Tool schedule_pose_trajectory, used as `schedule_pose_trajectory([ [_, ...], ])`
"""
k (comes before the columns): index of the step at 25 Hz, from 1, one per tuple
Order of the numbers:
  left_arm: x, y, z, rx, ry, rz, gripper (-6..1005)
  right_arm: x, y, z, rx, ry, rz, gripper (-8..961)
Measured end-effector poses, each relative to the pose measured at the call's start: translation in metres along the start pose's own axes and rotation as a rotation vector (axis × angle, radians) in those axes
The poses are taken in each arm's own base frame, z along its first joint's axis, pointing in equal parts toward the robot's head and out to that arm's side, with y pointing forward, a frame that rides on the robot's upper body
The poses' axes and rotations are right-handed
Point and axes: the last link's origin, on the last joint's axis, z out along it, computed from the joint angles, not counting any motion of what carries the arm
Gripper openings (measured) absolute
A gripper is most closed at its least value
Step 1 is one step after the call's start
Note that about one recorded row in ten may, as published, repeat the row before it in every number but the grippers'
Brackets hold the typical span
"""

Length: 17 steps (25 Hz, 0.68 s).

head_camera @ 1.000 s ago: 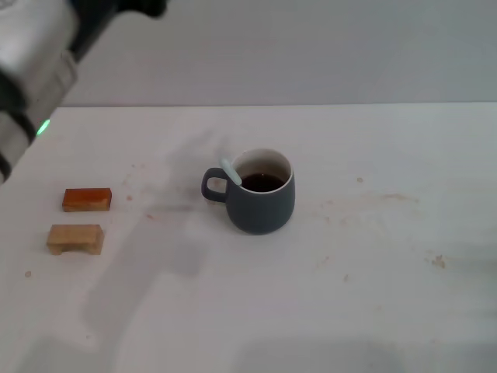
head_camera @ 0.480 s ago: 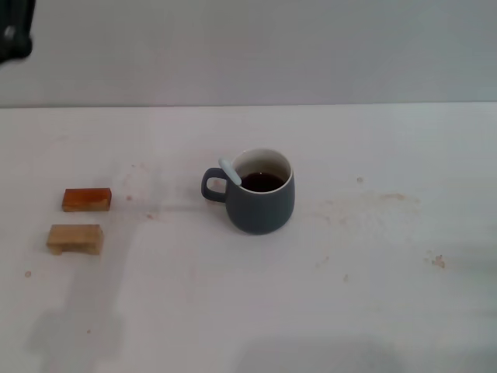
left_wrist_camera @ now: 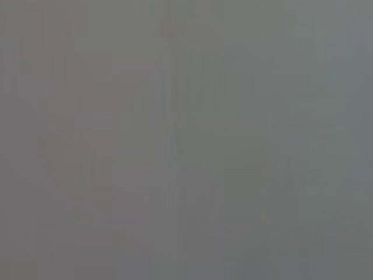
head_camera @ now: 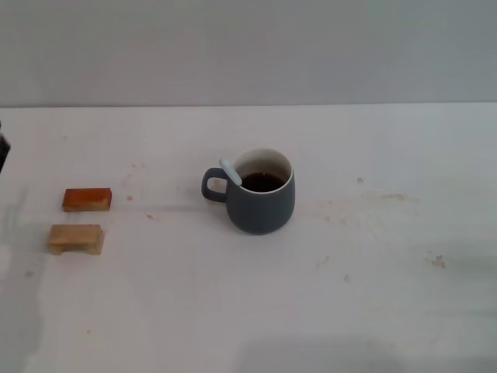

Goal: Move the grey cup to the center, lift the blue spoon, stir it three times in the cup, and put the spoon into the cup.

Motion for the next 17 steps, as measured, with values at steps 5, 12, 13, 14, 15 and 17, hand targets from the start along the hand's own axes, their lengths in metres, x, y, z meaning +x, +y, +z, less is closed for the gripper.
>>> schedule_pose_trajectory([
  [5,-0.048,-0.027,-0.008,0.023,-0.133,-0.066,812,-0.002,0.002,0.002,-0.004,-0.017,0.004,-1],
  [12,-0.060,-0.040,-0.010,0.042,-0.160,-0.057,824,-0.003,0.004,0.006,-0.010,-0.025,0.007,-1],
  [13,-0.061,-0.040,-0.010,0.041,-0.160,-0.054,824,-0.003,0.004,0.006,-0.010,-0.025,0.008,-1],
  [14,-0.061,-0.040,-0.010,0.041,-0.161,-0.052,824,-0.003,0.004,0.007,-0.009,-0.022,0.008,-1],
  [15,-0.061,-0.041,-0.010,0.045,-0.162,-0.051,824,-0.003,0.004,0.007,-0.008,-0.020,0.008,-1],
  [17,-0.061,-0.043,-0.010,0.051,-0.162,-0.048,824,-0.003,0.004,0.007,-0.008,-0.019,0.008,-1],
])
